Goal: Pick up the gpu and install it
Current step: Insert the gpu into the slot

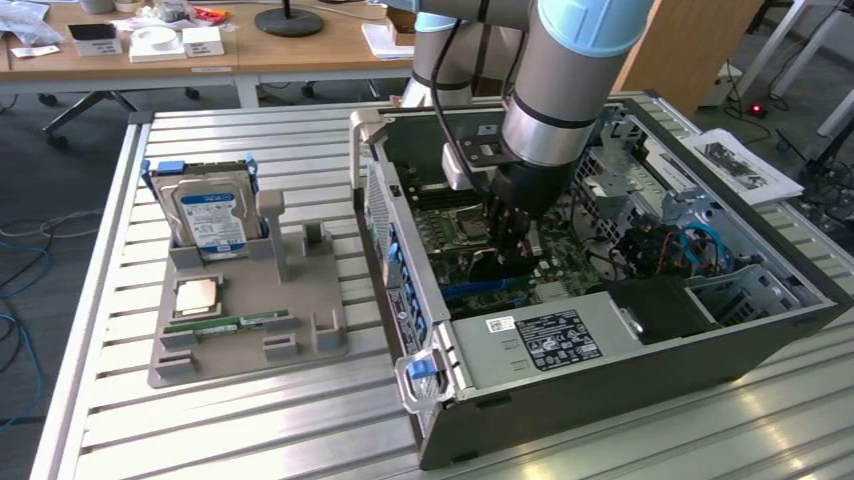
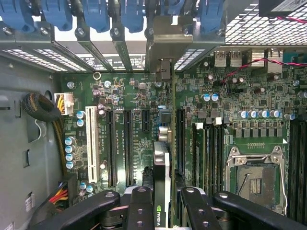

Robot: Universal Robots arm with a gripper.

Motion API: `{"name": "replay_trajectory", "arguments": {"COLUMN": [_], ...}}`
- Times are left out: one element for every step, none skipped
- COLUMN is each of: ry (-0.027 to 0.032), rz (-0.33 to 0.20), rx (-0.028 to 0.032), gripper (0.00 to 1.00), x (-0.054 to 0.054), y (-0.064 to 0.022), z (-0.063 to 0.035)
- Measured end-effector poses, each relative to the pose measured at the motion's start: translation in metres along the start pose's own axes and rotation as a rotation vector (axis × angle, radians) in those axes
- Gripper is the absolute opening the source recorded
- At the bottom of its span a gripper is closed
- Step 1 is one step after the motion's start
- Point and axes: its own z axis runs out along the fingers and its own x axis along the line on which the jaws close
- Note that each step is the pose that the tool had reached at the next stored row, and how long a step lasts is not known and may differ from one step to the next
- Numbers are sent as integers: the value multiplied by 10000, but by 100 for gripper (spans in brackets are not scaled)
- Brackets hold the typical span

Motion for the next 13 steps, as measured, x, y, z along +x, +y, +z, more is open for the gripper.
{"name": "replay_trajectory", "arguments": {"ry": [0, 0, 0, -1, 0, 0, -1, 0, 0, -1, -1, -1, 0], "rz": [1, 4, 4, 2, 2, 1, 0, 0, 2, 2, 3, 1, 1], "rx": [0, 1, 2, 2, 2, 2, 2, 2, 2, 3, 1, 2, 2], "gripper": [27, 27, 27, 27, 27, 27, 27, 27, 27, 27, 27, 27, 27], "x": [0, 0, 1, 1, 1, 1, 1, 1, 1, 1, 1, 1, 1], "y": [1, 7, 14, 19, 23, 23, 23, 23, 25, 28, 30, 30, 30], "z": [0, 0, 0, 0, 0, 0, 0, 0, 0, 0, 0, 0, 0]}}
